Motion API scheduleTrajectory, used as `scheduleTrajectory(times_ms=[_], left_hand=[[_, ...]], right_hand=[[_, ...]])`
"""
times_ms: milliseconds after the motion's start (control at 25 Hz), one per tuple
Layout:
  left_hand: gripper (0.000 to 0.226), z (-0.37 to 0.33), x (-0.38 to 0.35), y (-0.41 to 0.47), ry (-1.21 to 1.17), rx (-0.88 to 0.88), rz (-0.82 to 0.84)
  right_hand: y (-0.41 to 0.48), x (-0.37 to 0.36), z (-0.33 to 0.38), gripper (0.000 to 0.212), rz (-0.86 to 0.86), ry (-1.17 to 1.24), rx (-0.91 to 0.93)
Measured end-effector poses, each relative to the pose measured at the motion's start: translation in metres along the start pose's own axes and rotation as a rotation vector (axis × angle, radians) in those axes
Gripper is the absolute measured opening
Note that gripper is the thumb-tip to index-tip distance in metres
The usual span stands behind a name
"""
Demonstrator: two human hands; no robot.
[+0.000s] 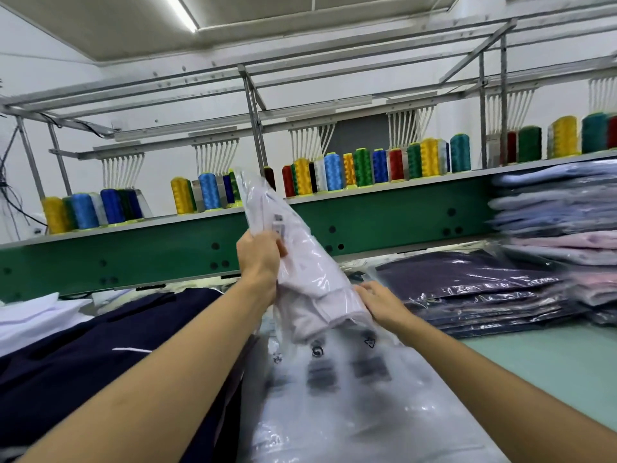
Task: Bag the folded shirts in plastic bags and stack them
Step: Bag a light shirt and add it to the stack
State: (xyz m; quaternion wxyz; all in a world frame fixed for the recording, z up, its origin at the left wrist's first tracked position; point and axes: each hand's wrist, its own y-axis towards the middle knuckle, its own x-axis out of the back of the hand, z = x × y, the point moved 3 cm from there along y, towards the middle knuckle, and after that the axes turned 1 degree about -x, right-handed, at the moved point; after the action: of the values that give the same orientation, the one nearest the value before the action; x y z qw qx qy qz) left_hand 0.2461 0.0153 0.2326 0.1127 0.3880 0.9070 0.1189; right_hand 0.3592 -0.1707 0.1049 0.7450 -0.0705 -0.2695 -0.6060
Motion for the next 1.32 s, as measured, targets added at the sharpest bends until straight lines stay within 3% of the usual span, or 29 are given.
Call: scheduleTrajectory(times_ms=[160,240,480,720,840,960,1120,1320], left_hand=[[0.014,-0.044,-0.004,0.004,0.029,-0.113,0.189],[0.008,-0.055,-0.008,0.006,0.017,-0.135,0.268],[0.006,-0.047,-0.04,0.031,0.002,-0.089,0.273],[0.017,-0.003,-0.111,0.056,0.113,-0.041,0.298],[0.05,0.043,-0.153,0.061,0.143,0.045,0.335],[0.077,0.085,-0.198,0.06,0.156,0.013,0.407],[0.072,0.124,-0.247,0.056,0.15,-0.031,0.505],[0.057,0.162,-0.292,0.067,0.239,-0.031,0.526]], right_hand=[[0.018,0.004,-0.01,0.073,0.283,0.381,-0.205],[0.021,0.011,-0.014,0.073,0.349,0.465,-0.257],[0.049,0.094,-0.033,0.036,-0.18,0.326,-0.018],[0.077,0.184,-0.081,0.053,-0.458,-0.014,-0.085],[0.089,0.218,-0.11,0.059,-0.477,-0.255,-0.195],[0.101,0.243,-0.14,0.052,-0.499,-0.493,-0.23],[0.112,0.269,-0.164,0.048,-0.541,-0.792,-0.239],[0.136,0.294,-0.184,0.047,-0.567,-0.997,-0.294]])
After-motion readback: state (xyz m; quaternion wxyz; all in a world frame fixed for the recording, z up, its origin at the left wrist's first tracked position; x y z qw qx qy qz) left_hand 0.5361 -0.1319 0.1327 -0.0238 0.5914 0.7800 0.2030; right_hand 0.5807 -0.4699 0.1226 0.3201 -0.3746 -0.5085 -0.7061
